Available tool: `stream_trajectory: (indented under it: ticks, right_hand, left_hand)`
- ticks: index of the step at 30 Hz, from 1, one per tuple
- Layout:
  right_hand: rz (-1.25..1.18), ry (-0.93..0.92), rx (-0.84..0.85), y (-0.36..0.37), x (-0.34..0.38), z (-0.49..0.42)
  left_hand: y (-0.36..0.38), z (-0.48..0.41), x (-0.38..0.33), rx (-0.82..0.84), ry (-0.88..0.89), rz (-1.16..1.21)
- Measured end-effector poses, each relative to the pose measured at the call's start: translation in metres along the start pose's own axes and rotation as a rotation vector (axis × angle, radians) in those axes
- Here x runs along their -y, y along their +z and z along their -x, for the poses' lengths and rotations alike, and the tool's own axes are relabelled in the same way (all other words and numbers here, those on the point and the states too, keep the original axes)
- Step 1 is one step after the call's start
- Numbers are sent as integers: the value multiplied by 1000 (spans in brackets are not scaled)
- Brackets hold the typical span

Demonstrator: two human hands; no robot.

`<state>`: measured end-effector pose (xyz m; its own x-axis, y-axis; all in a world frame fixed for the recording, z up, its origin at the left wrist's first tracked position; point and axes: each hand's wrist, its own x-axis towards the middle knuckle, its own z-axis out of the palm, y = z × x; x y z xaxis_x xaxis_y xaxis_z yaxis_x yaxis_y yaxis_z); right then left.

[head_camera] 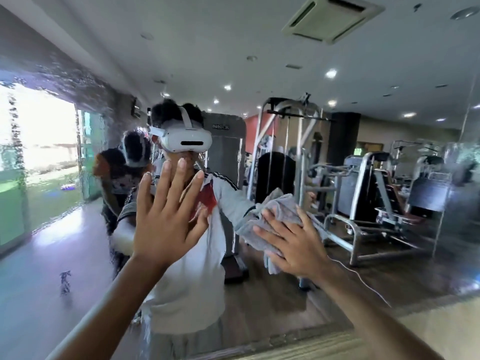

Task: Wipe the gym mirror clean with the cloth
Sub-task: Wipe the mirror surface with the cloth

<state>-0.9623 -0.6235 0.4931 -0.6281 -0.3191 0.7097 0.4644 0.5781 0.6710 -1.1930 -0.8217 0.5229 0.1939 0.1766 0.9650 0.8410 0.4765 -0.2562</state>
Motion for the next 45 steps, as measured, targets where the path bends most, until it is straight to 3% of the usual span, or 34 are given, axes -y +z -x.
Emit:
stream_trajectory:
  ticks: [2,5,7,9,12,13,14,17,19,20,22,26,28,33,35,39,40,45]
  right_hand:
    - [10,166,-23,-3,-20,3]
    - [-71,709,-135,-7,-28,-35]
    - [-138,862,-178,-4,-5,-55]
    - [-172,771,-164,1,28,-46]
    - [-102,322,-29,7,49,14]
    - [-97,287,-4,7,44,31]
    - [-102,357,-14,8,35,38]
    - [-172,863,-121,6,8,13]
    - [-241,1062,-206,5,8,-20]
    - [-257,1081,-232,5,17,-32]
    - [-266,949,-222,8,47,-37]
    - [-172,340,-34,19,85,43]
    - [-167,432,-41,20,64,68]
    - [-233,1049,-202,14,37,13]
    - [-264,1027,-225,15,62,1]
    - [-203,421,-58,28,114,75]
    - [-192,394,-46,31,111,93]
    - [-220,996,-145,27,87,61]
  left_hand:
    - [1,0,-1,1,-10,-13]
    - [1,0,-9,-11,-44,-9]
    - [2,9,-16,-6,-52,12]
    - [2,23,-20,15,-27,18]
    - [1,33,-15,38,29,31]
    - [0,34,-15,46,28,35]
    - [1,34,-16,46,14,23]
    - [2,34,-32,45,-62,-11]
    - [3,37,-39,47,-89,8]
    - [3,37,-39,44,-94,9]
    - [3,36,-37,40,-95,7]
    - [0,47,-32,38,-61,55]
    - [-1,62,-31,49,-74,46]
    - [3,65,-36,36,-107,18]
    - [2,67,-38,34,-108,40]
    - [-4,94,-32,75,-51,68]
    - [-3,98,-30,82,-34,63]
    - [0,97,-33,60,-67,46]
